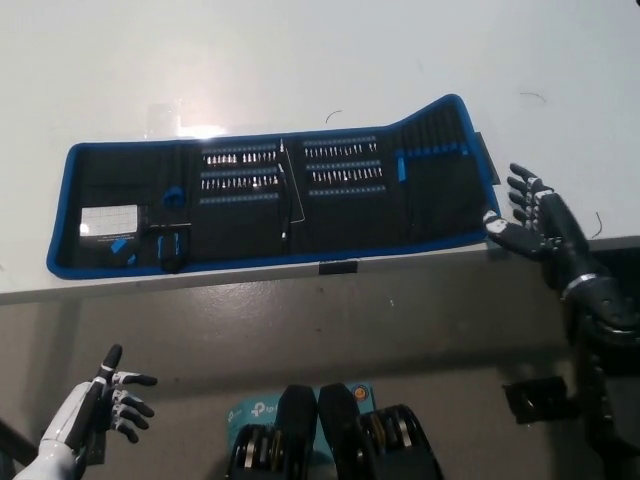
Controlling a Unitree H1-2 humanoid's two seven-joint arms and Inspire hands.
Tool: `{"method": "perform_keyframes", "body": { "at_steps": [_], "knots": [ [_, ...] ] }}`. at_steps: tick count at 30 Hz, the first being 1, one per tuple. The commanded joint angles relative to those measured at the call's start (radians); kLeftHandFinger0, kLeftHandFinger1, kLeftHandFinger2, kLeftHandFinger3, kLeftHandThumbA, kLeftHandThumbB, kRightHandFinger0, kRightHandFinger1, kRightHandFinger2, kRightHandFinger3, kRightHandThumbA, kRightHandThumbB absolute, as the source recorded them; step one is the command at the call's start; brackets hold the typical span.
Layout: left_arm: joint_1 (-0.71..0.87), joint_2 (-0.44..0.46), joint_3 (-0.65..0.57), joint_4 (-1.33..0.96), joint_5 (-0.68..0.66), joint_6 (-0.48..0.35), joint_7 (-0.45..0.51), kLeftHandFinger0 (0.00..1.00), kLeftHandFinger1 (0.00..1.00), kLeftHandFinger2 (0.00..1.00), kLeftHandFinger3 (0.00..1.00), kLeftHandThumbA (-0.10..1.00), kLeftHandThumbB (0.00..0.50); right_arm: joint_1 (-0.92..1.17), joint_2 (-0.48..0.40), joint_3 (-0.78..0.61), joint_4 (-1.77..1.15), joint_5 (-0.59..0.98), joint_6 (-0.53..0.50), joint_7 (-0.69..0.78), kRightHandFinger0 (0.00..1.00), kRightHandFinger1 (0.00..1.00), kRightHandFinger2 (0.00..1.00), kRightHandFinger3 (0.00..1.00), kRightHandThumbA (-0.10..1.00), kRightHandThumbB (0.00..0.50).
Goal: The robot uses its right hand to lift an edge of the toolkit kept in middle of the desk and make one fold in it
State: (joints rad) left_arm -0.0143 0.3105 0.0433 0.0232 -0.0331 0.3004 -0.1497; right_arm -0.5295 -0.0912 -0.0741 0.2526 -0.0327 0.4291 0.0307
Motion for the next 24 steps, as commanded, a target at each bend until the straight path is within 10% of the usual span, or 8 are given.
{"method": "perform_keyframes", "body": {
  "at_steps": [1,6,16,19,24],
  "knots": [
    [-0.002,0.007,0.0,-0.032,0.001,-0.019,-0.01,0.35,0.37,0.35,0.54,1.0,0.5,-0.059,0.048,-0.006,0.022,-0.018,-0.053,-0.082,1.0,1.0,1.0,1.0,0.42,0.308],
    [0.001,0.006,0.001,-0.032,-0.006,-0.028,-0.015,0.35,0.38,0.37,0.56,1.0,0.5,-0.056,0.099,0.005,0.02,-0.03,-0.064,-0.122,0.87,0.97,1.0,1.0,0.37,0.297],
    [0.003,0.002,-0.009,-0.027,-0.002,-0.024,-0.02,0.35,0.38,0.37,0.56,1.0,0.5,-0.038,0.162,0.013,0.034,-0.034,-0.065,-0.154,1.0,1.0,1.0,1.0,0.33,0.292],
    [-0.003,0.005,-0.011,-0.027,0.0,-0.019,-0.022,0.35,0.39,0.38,0.57,1.0,0.5,-0.027,0.168,0.019,0.035,-0.037,-0.066,-0.16,0.86,0.92,1.0,1.0,0.32,0.274],
    [-0.015,0.011,-0.013,-0.029,0.001,-0.01,-0.031,0.36,0.39,0.38,0.58,1.0,0.5,-0.01,0.184,-0.009,0.046,-0.006,-0.098,-0.176,0.3,0.32,0.39,1.0,0.15,0.22]
  ]
}}
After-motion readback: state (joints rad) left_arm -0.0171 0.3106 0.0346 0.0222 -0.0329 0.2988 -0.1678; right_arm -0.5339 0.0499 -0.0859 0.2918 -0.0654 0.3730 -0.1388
